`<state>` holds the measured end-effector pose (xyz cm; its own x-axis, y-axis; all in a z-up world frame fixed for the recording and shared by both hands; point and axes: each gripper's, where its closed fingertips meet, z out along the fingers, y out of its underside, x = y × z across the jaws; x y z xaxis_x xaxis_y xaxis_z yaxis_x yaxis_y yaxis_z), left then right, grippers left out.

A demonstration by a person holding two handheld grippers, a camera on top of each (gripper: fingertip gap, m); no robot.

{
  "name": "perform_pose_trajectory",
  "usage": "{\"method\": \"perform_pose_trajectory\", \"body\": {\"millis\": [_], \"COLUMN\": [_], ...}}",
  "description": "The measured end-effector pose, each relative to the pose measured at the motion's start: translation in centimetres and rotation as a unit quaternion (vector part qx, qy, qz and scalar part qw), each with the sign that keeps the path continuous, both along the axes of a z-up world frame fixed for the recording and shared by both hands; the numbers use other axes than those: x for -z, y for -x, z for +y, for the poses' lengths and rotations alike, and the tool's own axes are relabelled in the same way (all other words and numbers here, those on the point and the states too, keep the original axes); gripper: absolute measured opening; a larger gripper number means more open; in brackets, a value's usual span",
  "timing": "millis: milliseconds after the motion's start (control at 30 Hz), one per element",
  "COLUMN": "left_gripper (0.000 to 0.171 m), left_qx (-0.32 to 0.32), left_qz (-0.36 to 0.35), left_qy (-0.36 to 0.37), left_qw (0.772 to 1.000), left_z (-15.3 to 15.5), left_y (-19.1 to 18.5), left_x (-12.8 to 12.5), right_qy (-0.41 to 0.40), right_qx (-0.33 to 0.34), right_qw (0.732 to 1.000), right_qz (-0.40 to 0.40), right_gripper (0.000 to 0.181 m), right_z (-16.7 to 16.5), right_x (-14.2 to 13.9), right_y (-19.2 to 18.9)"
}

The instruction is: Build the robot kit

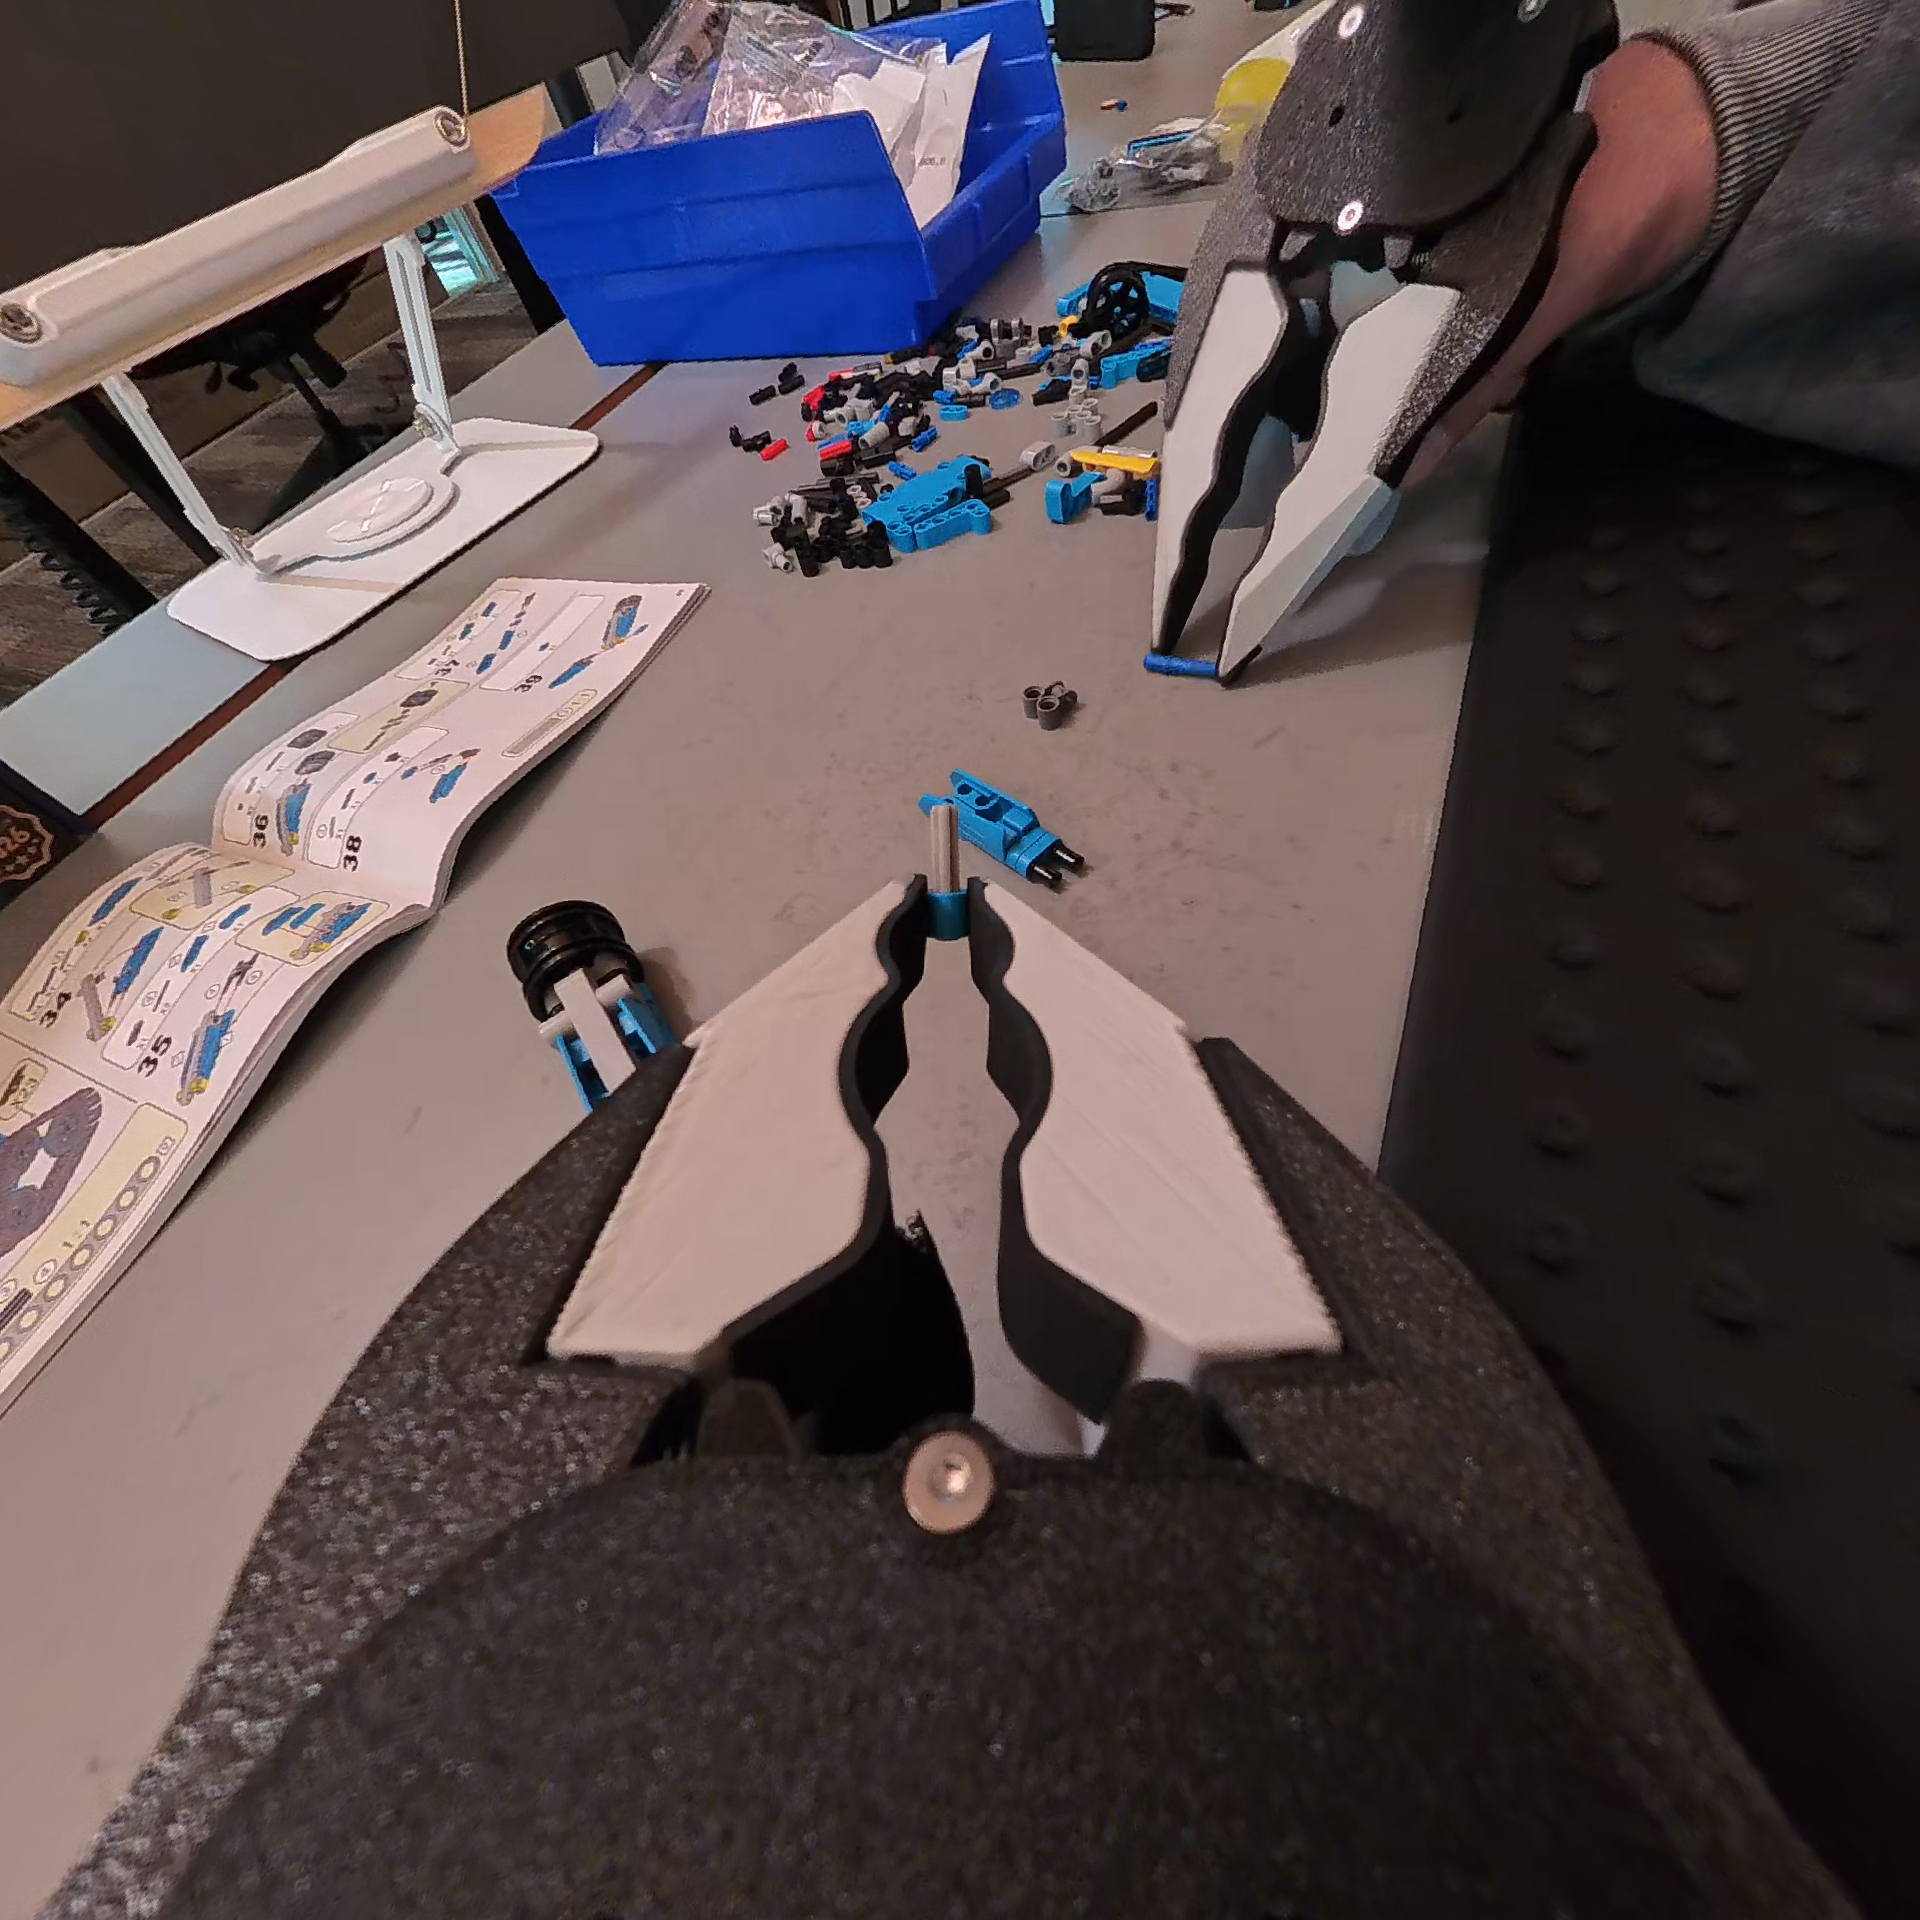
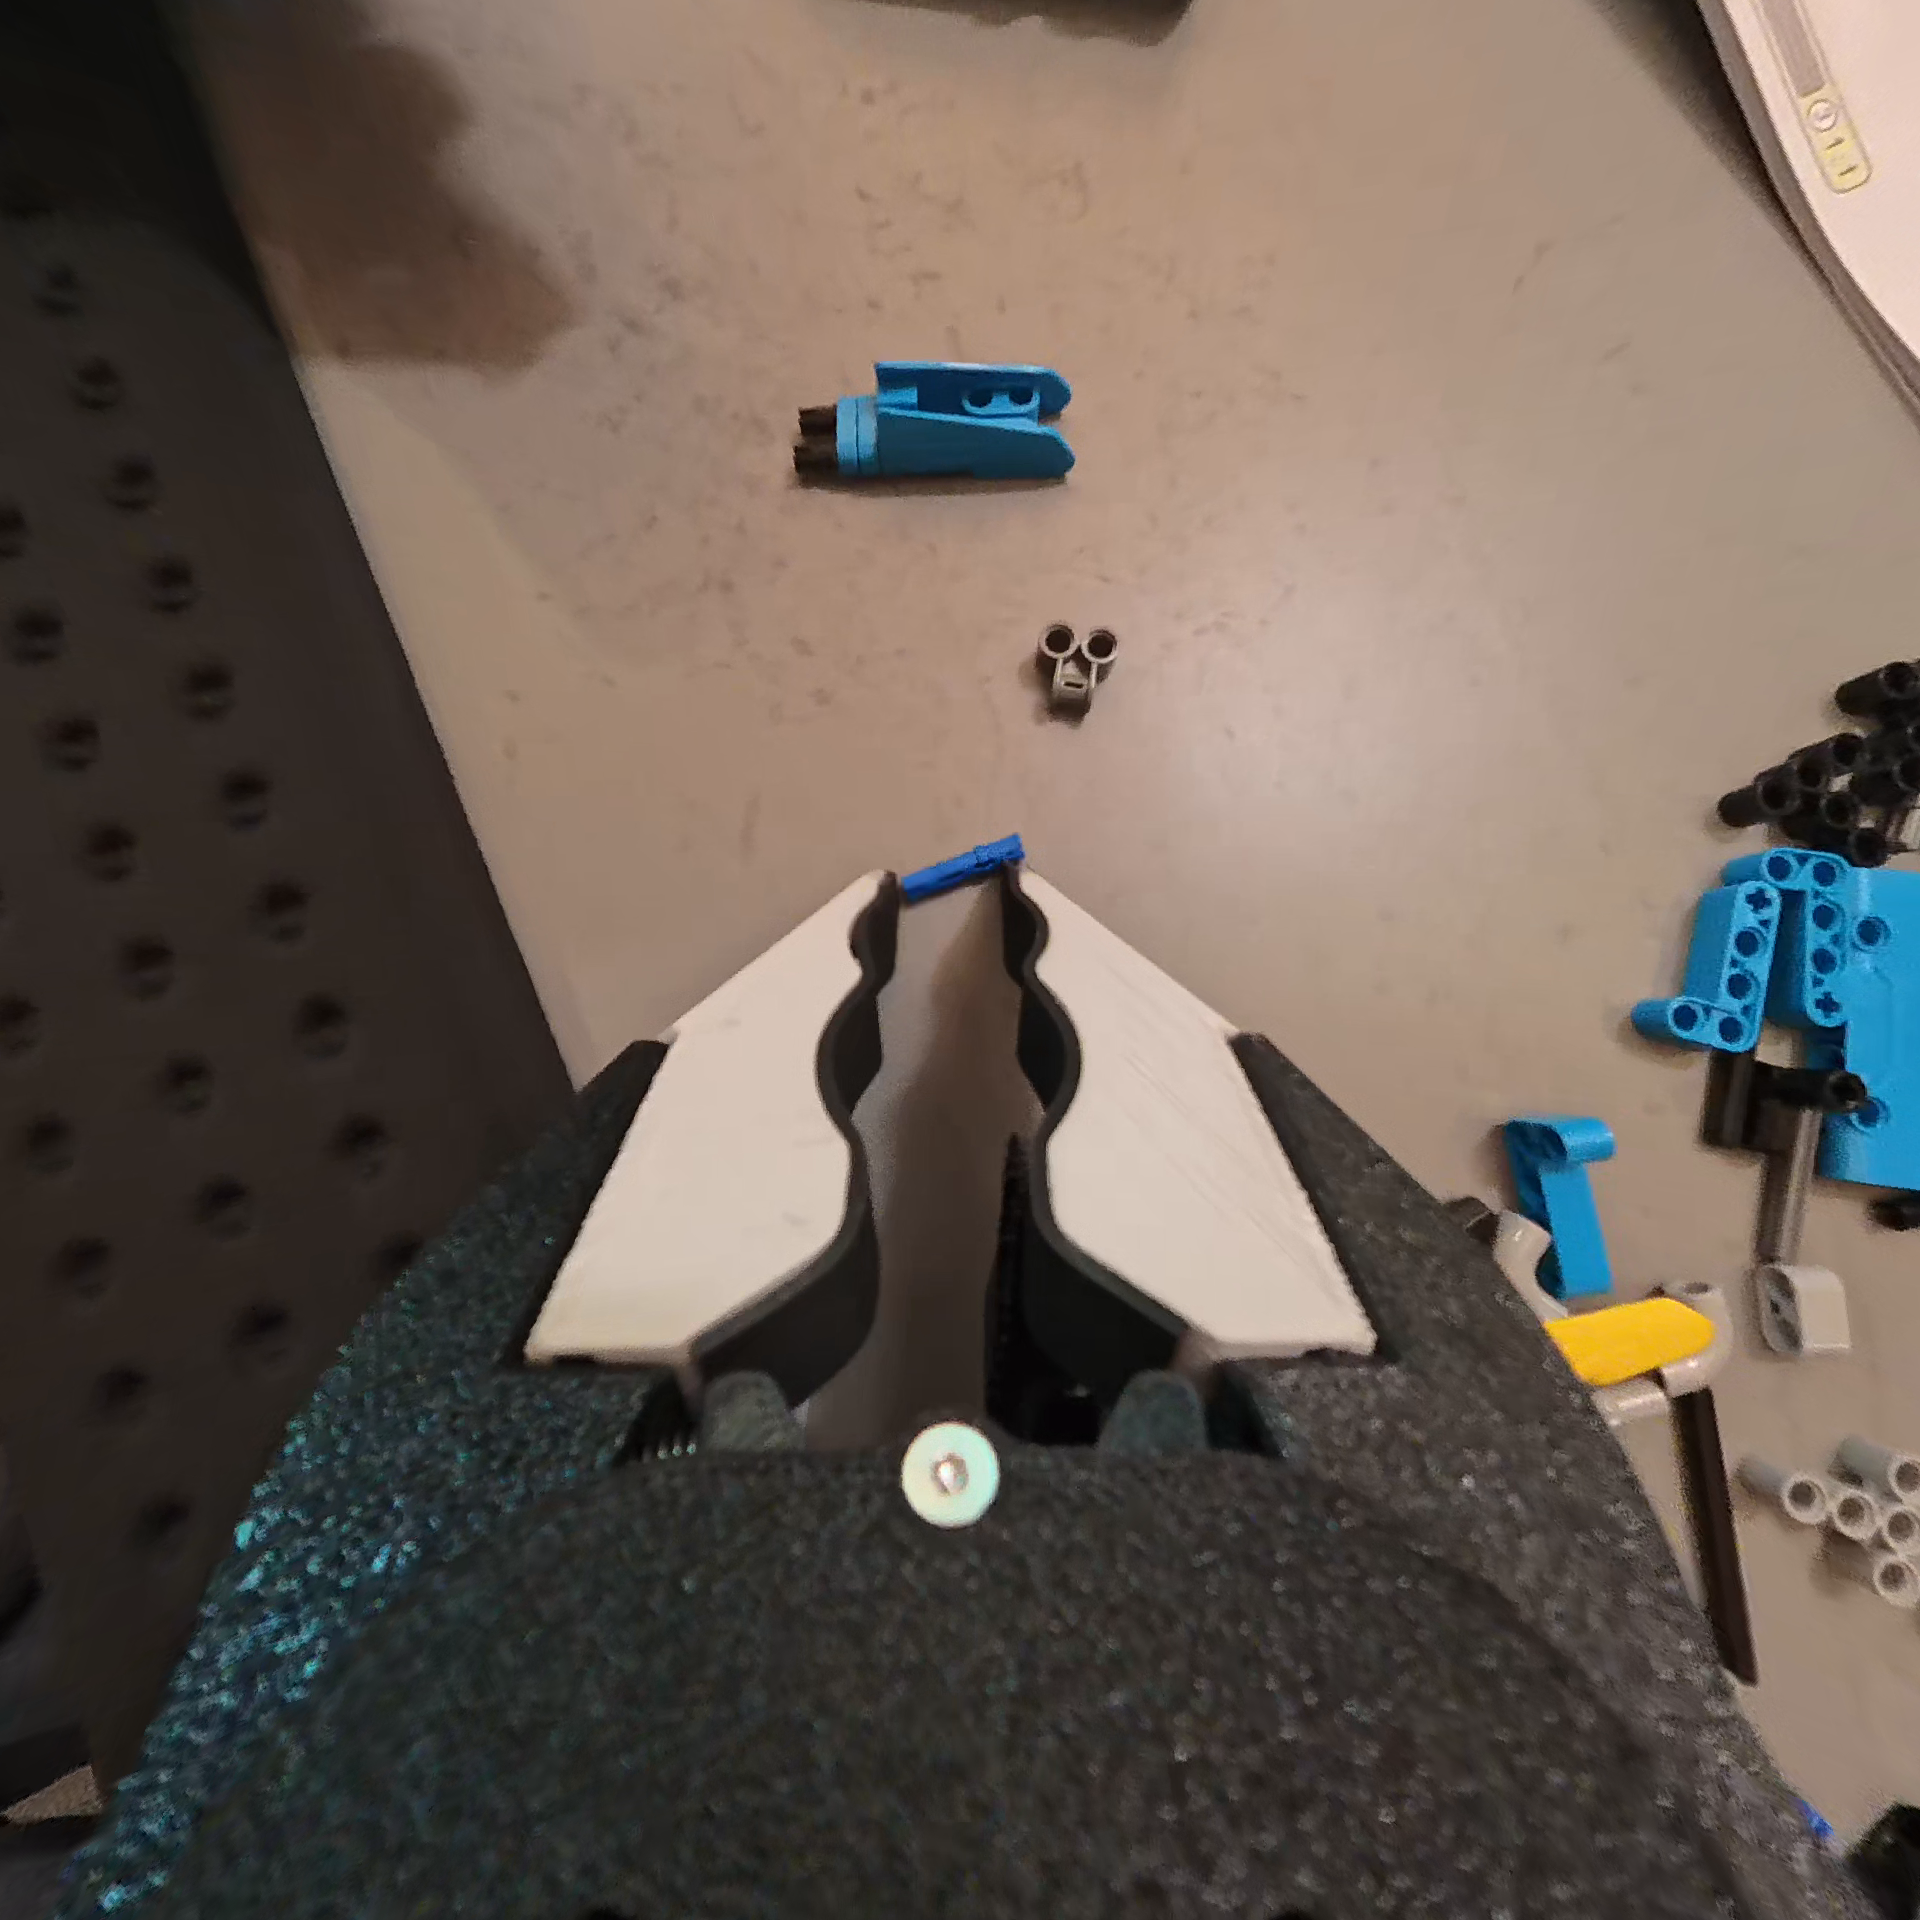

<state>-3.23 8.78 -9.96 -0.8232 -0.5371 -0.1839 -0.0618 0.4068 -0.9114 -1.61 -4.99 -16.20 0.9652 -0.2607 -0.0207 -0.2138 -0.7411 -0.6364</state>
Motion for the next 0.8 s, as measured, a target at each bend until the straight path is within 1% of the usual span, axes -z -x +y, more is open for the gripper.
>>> {"method": "perform_pose_trajectory", "body": {"millis": [67,233,367,500,600,633,733,767,800], "left_gripper": [0.007,0.007,0.007,0.007,0.007,0.007,0.007,0.007,0.007], "left_qx": [0.000,0.001,0.001,0.001,0.004,0.005,0.009,0.011,0.013], "left_qz": [0.000,0.000,0.000,-0.001,-0.001,0.000,0.001,0.002,0.002], "left_qy": [0.000,-0.001,-0.003,-0.003,-0.003,-0.003,-0.003,-0.002,-0.001], "left_qw": [1.000,1.000,1.000,1.000,1.000,1.000,1.000,1.000,1.000], "left_z": [0.0,0.0,0.0,-0.1,-0.1,-0.2,-0.4,-0.4,-0.5], "left_y": [0.0,0.0,0.0,0.0,0.1,0.1,0.2,0.2,0.3], "left_x": [0.0,0.0,0.1,0.1,0.1,0.1,0.1,0.1,0.1], "right_qy": [-0.013,-0.014,-0.027,-0.028,-0.033,-0.034,-0.030,-0.045,-0.088], "right_qx": [0.001,0.002,0.014,0.021,0.023,0.014,0.019,0.022,0.015], "right_qw": [1.000,1.000,1.000,0.999,0.999,0.999,0.999,0.999,0.996], "right_qz": [0.008,0.006,0.006,-0.004,0.006,0.011,0.018,0.018,0.026], "right_gripper": [0.023,0.023,0.018,0.014,0.011,0.004,0.004,0.004,0.003], "right_z": [0.2,0.5,0.7,0.0,0.0,0.1,0.4,1.1,2.5], "right_x": [-0.2,0.0,0.0,0.0,0.0,0.1,0.0,-0.4,-1.8], "right_y": [0.1,0.2,0.2,0.0,0.0,0.3,0.0,-0.1,0.3]}}
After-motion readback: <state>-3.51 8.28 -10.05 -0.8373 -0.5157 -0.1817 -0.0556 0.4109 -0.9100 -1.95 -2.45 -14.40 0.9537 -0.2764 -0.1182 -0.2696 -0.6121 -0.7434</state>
